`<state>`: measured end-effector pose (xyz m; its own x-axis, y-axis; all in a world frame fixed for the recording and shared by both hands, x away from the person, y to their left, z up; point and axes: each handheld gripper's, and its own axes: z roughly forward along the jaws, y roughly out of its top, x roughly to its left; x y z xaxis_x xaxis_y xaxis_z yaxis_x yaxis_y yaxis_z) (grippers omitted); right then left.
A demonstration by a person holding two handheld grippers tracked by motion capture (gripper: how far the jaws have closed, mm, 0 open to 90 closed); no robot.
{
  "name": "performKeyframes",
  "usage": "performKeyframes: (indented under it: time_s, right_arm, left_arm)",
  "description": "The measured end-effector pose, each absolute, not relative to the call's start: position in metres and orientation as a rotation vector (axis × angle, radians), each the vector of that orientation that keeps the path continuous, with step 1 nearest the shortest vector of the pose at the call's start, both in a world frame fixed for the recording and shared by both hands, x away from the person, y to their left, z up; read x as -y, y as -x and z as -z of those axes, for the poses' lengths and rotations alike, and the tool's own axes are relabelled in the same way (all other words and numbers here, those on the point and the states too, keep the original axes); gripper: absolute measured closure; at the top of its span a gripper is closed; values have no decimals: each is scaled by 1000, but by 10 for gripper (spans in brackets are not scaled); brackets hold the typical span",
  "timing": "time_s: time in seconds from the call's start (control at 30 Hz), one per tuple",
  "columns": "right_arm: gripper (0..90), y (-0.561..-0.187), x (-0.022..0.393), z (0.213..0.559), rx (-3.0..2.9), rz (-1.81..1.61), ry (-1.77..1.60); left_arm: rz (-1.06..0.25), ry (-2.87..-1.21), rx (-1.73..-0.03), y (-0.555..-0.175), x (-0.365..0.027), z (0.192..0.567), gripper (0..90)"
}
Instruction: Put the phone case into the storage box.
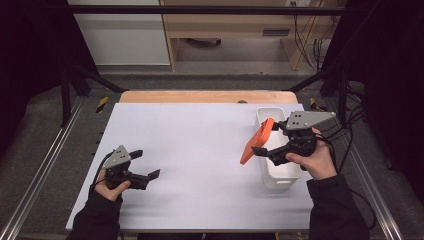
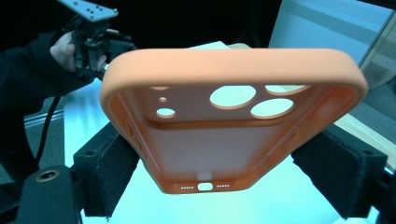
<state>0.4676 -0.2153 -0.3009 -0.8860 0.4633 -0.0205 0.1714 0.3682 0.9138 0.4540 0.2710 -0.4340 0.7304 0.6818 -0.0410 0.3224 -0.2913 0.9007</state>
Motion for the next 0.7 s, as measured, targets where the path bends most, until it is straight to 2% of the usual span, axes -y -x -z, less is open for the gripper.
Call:
performKeyframes:
  time_s: [0.7]
  right_arm:
    - [162,-494,222,287,-2213,-1440,-733]
  left_arm:
    - [-458,-1860,-808,-451,-286,442,5]
